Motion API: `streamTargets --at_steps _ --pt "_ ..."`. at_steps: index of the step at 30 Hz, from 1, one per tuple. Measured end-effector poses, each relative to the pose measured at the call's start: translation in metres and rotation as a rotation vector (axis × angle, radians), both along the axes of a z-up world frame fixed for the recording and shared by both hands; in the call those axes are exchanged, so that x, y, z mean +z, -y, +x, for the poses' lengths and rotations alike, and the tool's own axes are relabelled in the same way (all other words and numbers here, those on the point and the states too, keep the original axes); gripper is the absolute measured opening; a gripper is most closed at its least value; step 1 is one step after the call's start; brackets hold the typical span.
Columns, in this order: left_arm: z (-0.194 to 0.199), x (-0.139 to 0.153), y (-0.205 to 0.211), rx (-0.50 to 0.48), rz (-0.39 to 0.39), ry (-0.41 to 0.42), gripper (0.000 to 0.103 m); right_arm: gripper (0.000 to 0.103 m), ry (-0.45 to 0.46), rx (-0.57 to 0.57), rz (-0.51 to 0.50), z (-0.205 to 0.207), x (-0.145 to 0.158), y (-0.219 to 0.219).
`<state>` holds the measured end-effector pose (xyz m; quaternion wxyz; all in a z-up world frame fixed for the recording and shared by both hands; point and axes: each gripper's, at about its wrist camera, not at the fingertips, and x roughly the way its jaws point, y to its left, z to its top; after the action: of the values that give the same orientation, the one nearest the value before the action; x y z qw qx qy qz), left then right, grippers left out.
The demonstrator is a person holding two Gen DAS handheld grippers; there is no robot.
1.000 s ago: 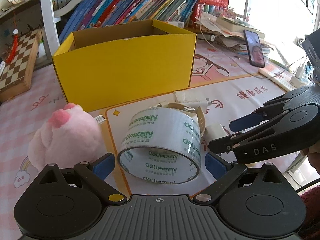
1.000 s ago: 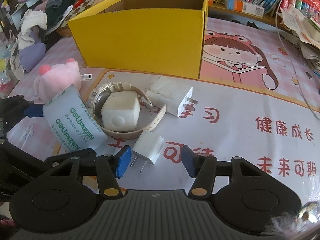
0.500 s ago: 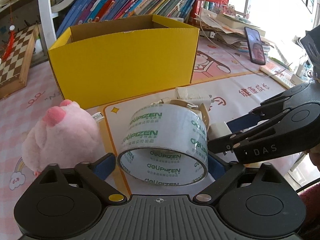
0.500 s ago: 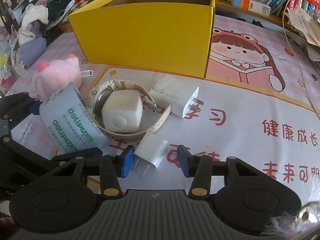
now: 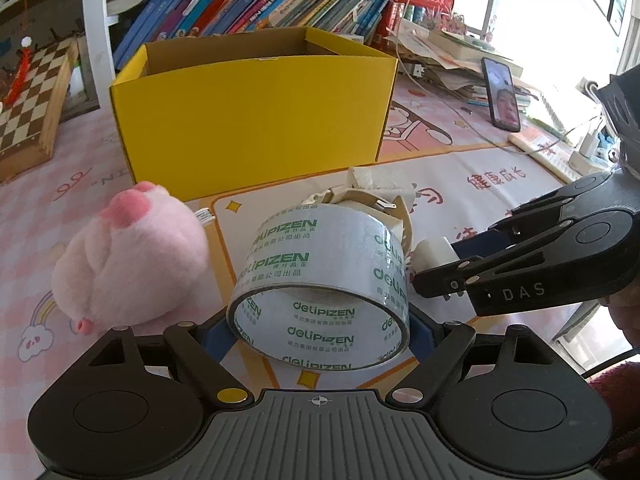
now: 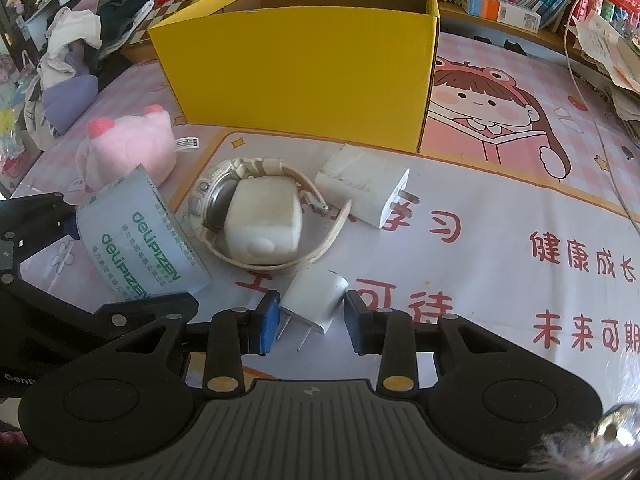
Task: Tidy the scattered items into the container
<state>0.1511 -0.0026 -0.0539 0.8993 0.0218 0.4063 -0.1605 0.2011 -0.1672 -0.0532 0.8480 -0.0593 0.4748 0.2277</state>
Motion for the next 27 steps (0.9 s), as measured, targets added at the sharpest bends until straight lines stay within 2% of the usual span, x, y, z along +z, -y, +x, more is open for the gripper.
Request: streamTargets --at_steps 27 --pt "-0.045 0.023 -0.024 0.039 -0.026 0.079 0.086 0.033 0.056 0.012 0.015 -0.046 0.02 -0.015"
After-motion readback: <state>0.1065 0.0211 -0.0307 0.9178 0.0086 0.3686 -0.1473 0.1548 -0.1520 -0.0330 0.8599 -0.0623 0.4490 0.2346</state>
